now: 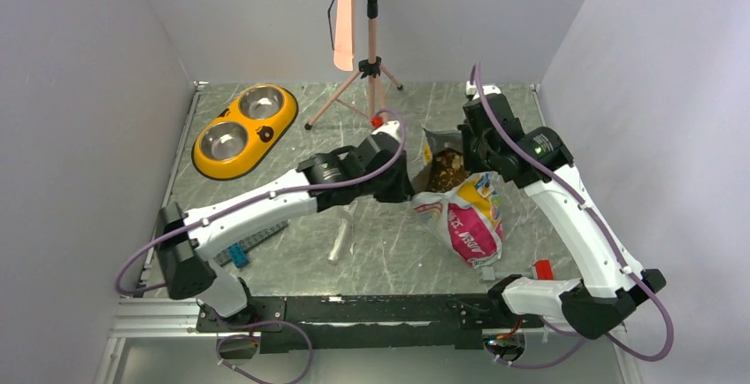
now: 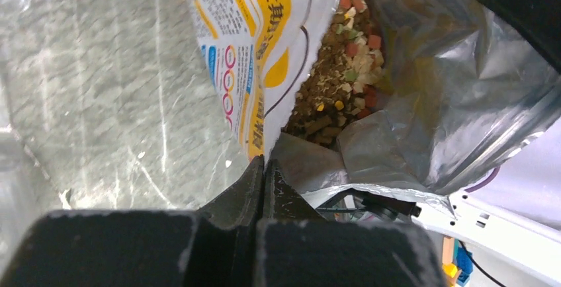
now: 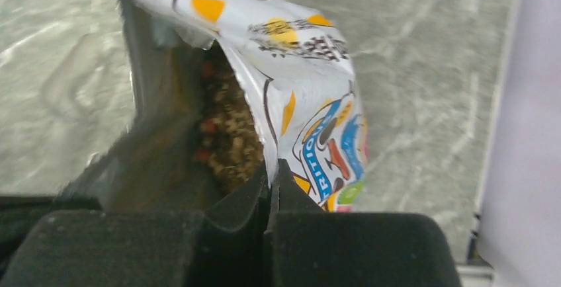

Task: Serve the pet food

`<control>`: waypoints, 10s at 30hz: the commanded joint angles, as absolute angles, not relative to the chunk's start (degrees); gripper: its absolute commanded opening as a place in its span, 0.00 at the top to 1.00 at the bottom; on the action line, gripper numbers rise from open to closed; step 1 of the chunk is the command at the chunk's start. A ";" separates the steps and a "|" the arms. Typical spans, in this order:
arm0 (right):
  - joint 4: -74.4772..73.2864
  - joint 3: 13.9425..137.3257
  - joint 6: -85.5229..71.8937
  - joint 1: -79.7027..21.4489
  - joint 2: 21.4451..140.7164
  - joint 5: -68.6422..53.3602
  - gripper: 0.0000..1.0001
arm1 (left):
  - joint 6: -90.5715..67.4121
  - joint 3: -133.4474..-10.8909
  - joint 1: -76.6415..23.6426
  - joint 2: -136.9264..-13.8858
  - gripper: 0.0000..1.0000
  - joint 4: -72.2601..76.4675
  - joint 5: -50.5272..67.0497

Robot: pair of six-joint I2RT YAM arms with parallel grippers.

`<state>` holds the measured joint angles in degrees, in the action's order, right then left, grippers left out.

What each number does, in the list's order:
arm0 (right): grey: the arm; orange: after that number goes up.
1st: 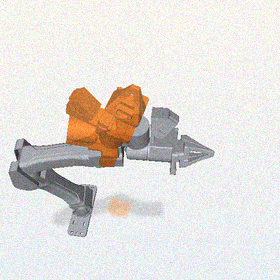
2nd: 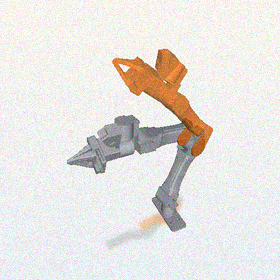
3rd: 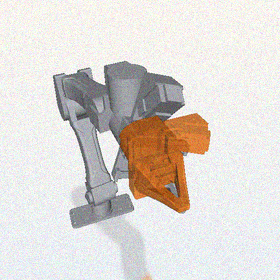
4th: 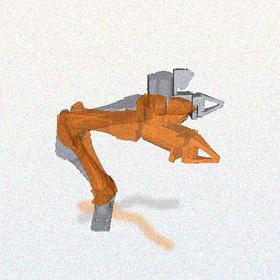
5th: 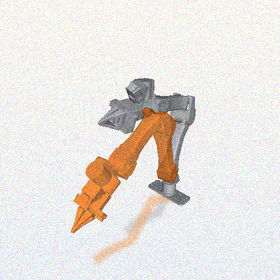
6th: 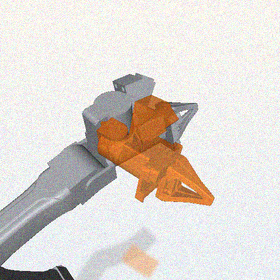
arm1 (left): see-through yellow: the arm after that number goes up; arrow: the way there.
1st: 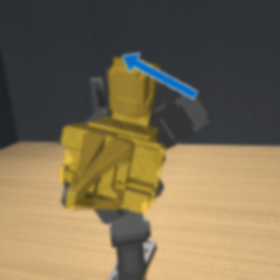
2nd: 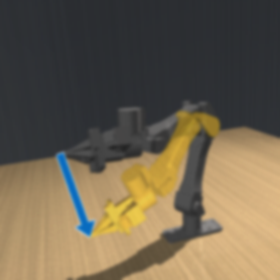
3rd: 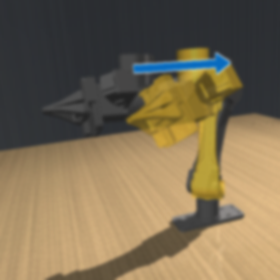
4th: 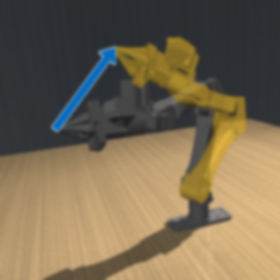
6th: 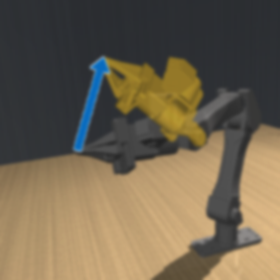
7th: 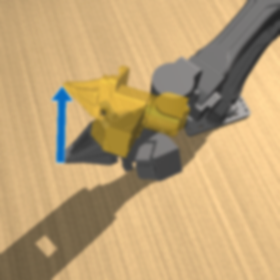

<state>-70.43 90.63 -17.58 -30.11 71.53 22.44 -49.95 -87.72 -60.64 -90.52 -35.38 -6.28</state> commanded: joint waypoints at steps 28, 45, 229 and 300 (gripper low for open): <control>-55.41 81.32 -15.37 -45.61 58.62 14.50 1.00 | -50.87 -87.54 -55.22 -87.32 0.72 -51.51 -20.58; -52.93 76.39 -13.57 -45.53 54.84 12.08 1.00 | -43.16 -68.48 -53.16 -63.91 0.31 -40.65 -9.81; -48.13 67.38 -12.85 -51.40 43.99 21.50 1.00 | -65.62 -49.55 -44.98 -68.35 1.00 -6.61 38.21; -50.05 67.81 -13.08 -51.41 43.89 17.99 1.00 | -90.75 -25.94 -39.53 -57.27 1.00 41.06 51.11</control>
<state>-53.91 66.46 -13.06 -51.09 46.19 17.50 -90.24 -25.41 -39.81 -57.76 35.42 50.17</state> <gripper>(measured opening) 0.009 0.291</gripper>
